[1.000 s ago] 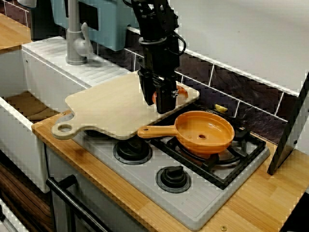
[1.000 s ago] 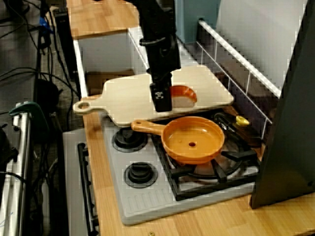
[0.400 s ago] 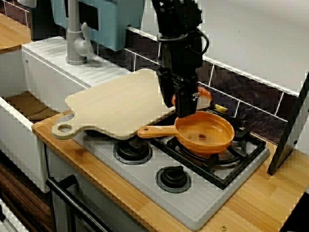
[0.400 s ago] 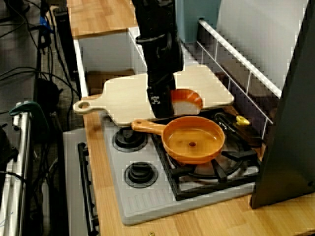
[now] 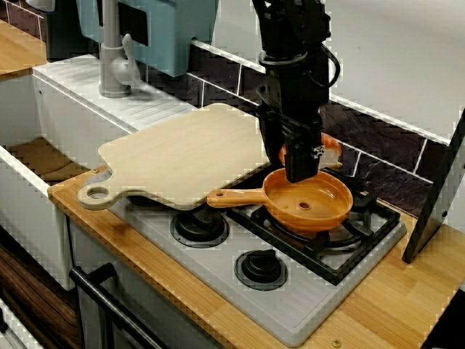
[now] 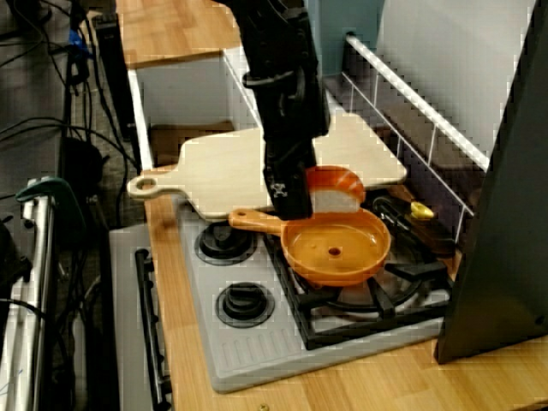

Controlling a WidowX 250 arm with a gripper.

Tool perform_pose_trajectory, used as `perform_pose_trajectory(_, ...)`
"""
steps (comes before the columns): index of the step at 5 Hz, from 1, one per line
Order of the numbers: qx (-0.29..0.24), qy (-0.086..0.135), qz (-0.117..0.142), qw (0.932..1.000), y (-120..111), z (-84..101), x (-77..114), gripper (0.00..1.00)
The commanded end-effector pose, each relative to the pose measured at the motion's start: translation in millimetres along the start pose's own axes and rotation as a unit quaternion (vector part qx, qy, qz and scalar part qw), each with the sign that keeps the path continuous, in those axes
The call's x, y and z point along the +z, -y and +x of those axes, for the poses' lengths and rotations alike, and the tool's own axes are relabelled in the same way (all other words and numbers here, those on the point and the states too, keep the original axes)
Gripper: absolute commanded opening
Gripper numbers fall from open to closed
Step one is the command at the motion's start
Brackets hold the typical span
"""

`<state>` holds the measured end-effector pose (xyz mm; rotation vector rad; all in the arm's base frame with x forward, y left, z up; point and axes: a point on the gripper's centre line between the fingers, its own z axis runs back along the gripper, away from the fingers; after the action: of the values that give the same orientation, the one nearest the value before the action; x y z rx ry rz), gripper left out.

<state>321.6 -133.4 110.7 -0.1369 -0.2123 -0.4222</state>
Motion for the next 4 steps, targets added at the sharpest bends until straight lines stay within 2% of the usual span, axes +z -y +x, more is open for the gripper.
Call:
perform_pose_trajectory(1,0.000,0.016,0.018,0.9997,2,11.8,3.1,0.00)
perform_pose_trajectory(2,-0.006,0.009,0.029,0.9995,-1,12.5,-0.2,1.00)
perform_pose_trajectory(3,-0.008,0.000,0.030,0.9995,-7,12.2,3.0,1.00)
perform_pose_trajectory(4,0.000,-0.001,0.020,0.9998,-15,10.1,9.3,1.00)
